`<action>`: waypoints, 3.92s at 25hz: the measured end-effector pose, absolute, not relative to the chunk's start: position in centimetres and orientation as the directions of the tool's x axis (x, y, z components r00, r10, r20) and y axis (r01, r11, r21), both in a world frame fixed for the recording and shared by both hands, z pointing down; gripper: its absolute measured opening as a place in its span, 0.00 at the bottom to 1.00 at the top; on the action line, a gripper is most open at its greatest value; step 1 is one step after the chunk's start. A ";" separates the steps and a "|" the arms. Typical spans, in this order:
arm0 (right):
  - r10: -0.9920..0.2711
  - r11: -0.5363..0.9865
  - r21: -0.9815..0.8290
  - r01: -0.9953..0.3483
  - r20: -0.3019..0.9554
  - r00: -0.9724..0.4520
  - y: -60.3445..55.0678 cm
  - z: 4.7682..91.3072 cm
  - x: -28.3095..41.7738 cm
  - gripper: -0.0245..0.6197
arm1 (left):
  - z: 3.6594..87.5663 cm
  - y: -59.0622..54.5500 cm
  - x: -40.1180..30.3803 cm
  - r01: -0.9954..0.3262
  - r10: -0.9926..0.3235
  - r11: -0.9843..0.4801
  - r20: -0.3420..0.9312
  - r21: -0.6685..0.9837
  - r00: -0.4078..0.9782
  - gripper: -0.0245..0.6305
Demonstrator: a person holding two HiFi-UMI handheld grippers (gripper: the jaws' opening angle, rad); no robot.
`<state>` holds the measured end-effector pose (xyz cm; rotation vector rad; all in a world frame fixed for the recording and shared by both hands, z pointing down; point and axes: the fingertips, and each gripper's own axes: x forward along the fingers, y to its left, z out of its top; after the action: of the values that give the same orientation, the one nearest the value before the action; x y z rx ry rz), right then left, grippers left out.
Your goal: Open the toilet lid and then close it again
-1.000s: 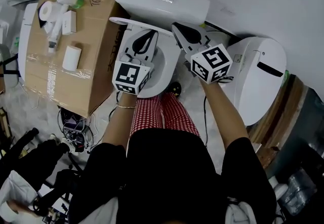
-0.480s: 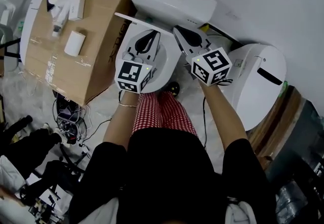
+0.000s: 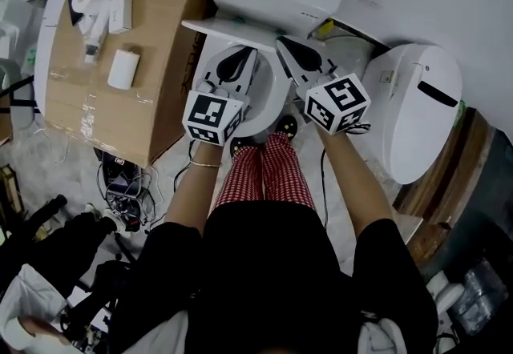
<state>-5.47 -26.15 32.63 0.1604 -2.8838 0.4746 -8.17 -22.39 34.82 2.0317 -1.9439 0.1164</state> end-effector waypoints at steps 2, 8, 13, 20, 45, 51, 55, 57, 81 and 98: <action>-0.089 0.939 -0.307 -0.157 0.225 -0.970 -25.7 32.6 -5.4 0.07 | 34.8 -22.0 -8.1 -0.982 -0.957 -0.030 0.278 0.188 0.083 0.04; -0.118 0.934 -0.304 -0.189 0.236 -0.964 -24.8 32.7 -4.9 0.07 | 35.0 -21.2 -7.8 -0.980 -0.953 -0.059 0.282 0.190 0.112 0.04; -0.148 0.928 -0.301 -0.218 0.238 -0.960 -24.2 32.9 -4.8 0.07 | 35.1 -20.6 -7.9 -0.977 -0.954 -0.074 0.273 0.199 0.128 0.04; -0.197 0.920 -0.288 -0.266 0.246 -0.949 -23.7 33.1 -4.4 0.07 | 35.2 -19.6 -8.8 -0.980 -0.953 -0.088 0.273 0.181 0.136 0.04; -0.276 0.900 -0.277 -0.338 0.240 -0.931 -20.8 34.4 -2.5 0.07 | 36.3 -16.1 -8.6 -0.979 -0.956 -0.087 0.261 0.183 0.134 0.04; -0.275 0.895 -0.290 -0.339 0.239 -0.931 -19.7 35.2 -1.6 0.07 | 36.9 -15.0 -8.2 -0.983 -0.954 -0.073 0.275 0.167 0.118 0.04; -0.269 0.895 -0.292 -0.336 0.246 -0.931 -18.7 35.6 -1.3 0.07 | 37.4 -14.1 -7.9 -0.982 -0.954 -0.064 0.278 0.175 0.112 0.04; -0.263 0.899 -0.288 -0.331 0.248 -0.932 -18.4 35.7 -1.3 0.07 | 37.5 -13.8 -7.9 -0.982 -0.955 -0.061 0.277 0.177 0.109 0.04; -0.237 0.901 -0.293 -0.320 0.284 -0.929 -14.1 38.8 -0.9 0.07 | 41.0 -9.1 -6.4 -0.983 -0.938 -0.070 0.324 0.167 0.121 0.04; -0.241 0.899 -0.294 -0.326 0.289 -0.926 -11.8 40.8 -0.3 0.07 | 43.2 -6.7 -5.5 -0.983 -0.928 -0.080 0.346 0.165 0.134 0.04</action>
<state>-0.32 -11.80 40.84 0.4278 -2.8184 0.4984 -5.54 -6.71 43.16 2.0654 -1.8466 0.2136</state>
